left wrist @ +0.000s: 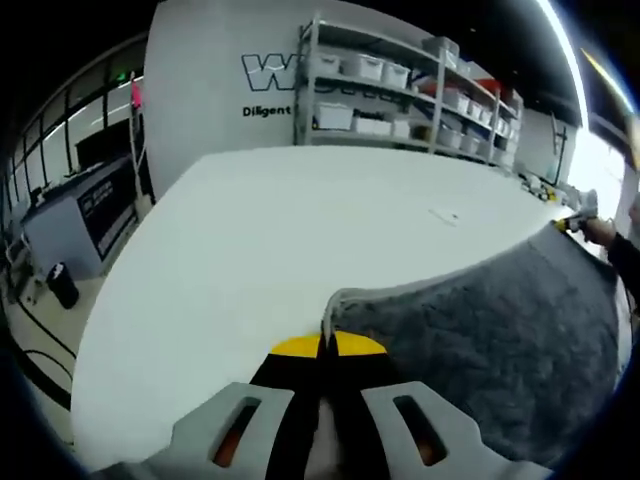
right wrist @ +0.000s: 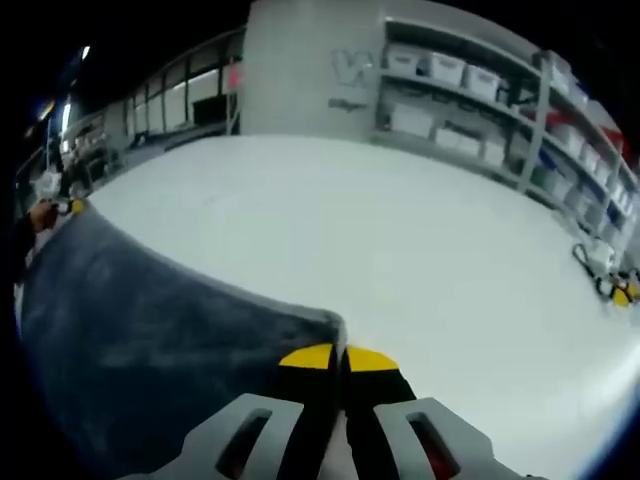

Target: Open the folded towel by lifting each exposed corner and separating the folded layers until the towel lies flat within the target outline without major curled edges

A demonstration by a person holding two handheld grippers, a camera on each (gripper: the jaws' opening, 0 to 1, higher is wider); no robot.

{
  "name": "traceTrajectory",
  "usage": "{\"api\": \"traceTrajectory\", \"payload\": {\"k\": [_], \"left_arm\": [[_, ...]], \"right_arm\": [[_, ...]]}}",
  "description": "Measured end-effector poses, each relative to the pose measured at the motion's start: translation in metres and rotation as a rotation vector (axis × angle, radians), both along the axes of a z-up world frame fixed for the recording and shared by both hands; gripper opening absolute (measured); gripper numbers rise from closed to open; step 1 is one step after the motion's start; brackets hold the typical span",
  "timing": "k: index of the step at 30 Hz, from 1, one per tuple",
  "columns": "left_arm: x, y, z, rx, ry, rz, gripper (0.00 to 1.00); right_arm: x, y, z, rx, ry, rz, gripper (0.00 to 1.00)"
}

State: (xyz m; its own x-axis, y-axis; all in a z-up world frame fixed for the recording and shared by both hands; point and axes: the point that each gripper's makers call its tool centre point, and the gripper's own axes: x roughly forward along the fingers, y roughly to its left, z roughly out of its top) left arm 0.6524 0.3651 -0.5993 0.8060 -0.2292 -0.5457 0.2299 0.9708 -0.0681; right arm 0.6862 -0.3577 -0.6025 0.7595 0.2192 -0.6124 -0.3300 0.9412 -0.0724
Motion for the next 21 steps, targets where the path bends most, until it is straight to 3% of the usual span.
{"api": "traceTrajectory", "payload": {"k": [12, 21], "left_arm": [[0.024, 0.001, 0.007, 0.034, -0.021, -0.007, 0.0], [0.028, 0.0, -0.001, 0.062, -0.009, -0.011, 0.0]], "right_arm": [[0.01, 0.002, -0.001, -0.026, -0.002, -0.004, 0.0], [0.016, 0.007, -0.001, -0.038, -0.002, 0.0, 0.0]]}}
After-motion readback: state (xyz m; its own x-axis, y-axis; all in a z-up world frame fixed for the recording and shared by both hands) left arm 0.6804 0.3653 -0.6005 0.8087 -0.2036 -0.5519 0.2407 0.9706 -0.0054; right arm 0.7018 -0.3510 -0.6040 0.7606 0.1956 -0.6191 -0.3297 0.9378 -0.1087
